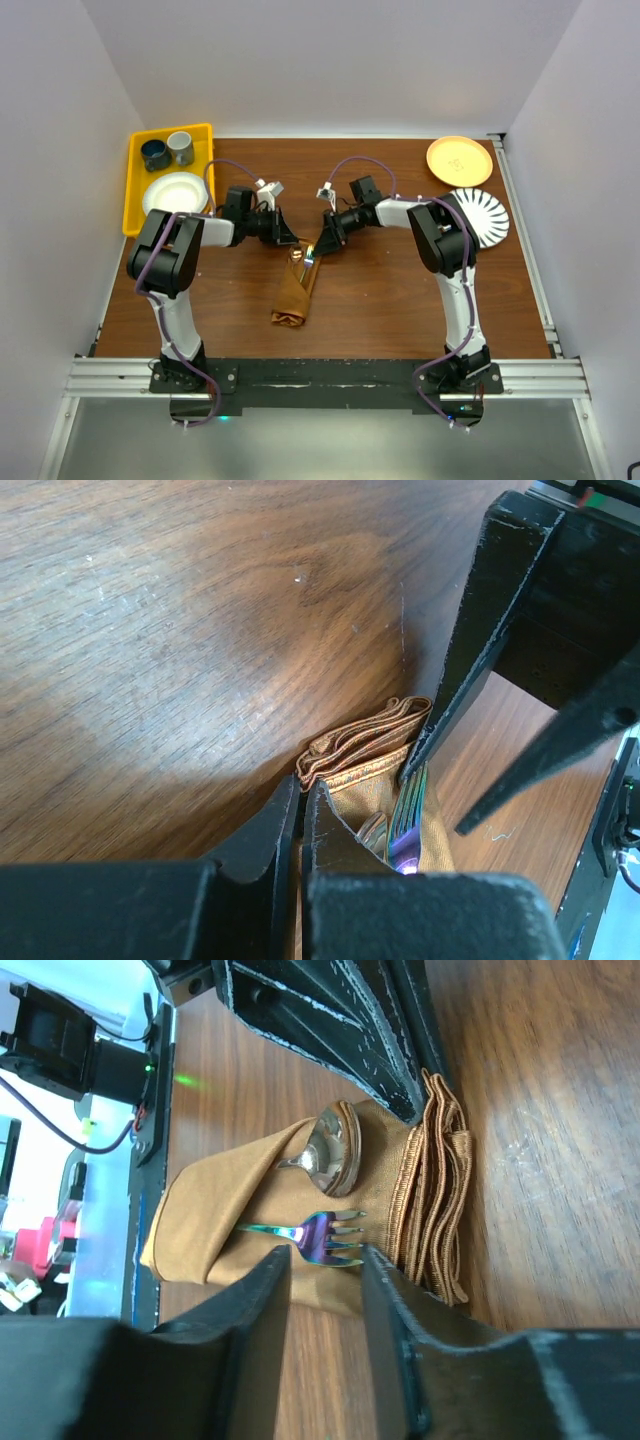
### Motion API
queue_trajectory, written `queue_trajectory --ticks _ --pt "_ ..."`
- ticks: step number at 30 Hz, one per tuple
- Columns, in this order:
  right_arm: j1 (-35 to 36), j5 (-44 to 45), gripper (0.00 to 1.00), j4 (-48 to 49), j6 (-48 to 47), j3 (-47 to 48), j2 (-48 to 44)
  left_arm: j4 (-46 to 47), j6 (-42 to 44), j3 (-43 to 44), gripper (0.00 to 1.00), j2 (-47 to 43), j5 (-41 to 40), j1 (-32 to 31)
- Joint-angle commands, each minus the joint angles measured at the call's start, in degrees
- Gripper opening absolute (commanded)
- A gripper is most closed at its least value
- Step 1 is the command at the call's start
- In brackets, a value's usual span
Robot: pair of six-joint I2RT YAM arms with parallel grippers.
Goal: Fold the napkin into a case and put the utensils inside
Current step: Insert the fork into the folded napkin.
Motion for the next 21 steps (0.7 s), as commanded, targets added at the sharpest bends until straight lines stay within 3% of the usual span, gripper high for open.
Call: queue_trajectory --ticks 1,7,11,21 --pt "0.43 3.49 0.45 -2.69 -3.54 2.40 -0.90 0.06 0.46 -1.15 0.00 -1.34 -3.57 0.22" --pt "0.43 9.36 0.51 -5.14 -6.62 4.68 -3.18 0.23 0.02 -1.07 0.00 -1.69 -4.01 0.31" --pt "0.34 14.29 0.68 -5.77 -8.03 6.00 -4.33 0.14 -0.07 -1.07 0.00 -2.04 -4.97 0.31" --pt "0.43 19.83 0.89 -6.47 -7.06 10.66 -7.14 0.06 0.19 -0.28 0.00 -2.57 -4.63 0.31"
